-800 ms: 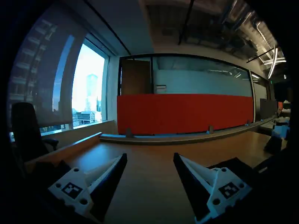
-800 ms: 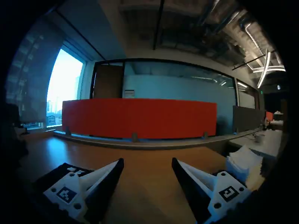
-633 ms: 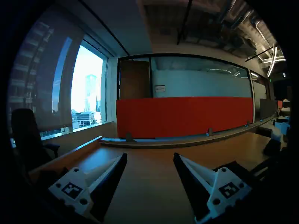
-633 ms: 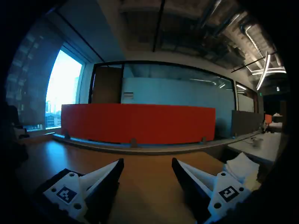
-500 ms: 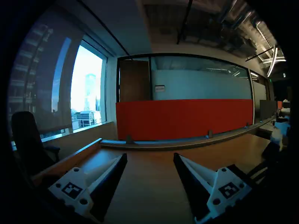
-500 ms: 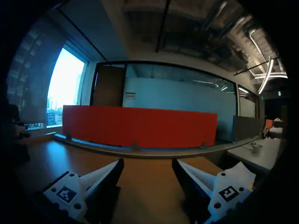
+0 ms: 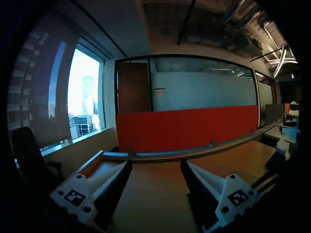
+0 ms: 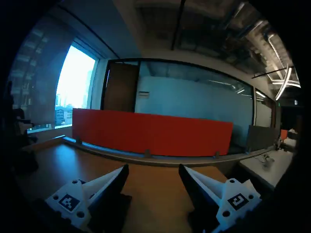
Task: Fold towel
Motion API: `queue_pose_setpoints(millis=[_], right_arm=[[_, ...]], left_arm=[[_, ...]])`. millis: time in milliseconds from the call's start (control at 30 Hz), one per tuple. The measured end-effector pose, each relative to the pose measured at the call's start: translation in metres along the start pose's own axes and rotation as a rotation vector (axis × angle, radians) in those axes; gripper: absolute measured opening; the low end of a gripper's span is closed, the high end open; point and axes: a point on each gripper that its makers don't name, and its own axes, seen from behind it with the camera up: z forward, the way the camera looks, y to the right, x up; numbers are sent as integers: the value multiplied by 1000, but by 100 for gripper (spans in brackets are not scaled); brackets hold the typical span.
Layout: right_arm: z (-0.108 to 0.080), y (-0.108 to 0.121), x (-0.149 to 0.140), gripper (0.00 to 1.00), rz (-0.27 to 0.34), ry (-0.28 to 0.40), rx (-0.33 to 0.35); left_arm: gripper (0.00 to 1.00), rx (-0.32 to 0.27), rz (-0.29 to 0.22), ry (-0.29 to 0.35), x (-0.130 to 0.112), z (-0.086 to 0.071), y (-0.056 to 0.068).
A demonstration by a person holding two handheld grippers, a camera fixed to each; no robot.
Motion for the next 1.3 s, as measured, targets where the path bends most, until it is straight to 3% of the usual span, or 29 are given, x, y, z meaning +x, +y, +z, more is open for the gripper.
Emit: queue_pose_setpoints(millis=[233, 700, 1000, 1300], right_arm=[[-6, -16, 7, 99, -18, -51, 77], [-14, -53, -9, 99, -83, -164, 257], [-19, -72, -40, 100, -134, -250, 349], [-25, -89, -79, 100, -139, -320, 413]], left_arm=[[92, -79, 12, -70, -4, -8, 13], [92, -283, 56, -189, -27, -16, 55], [92, -376, 85, -271, -62, -27, 84], [92, -417, 127, -347, -105, -31, 105]])
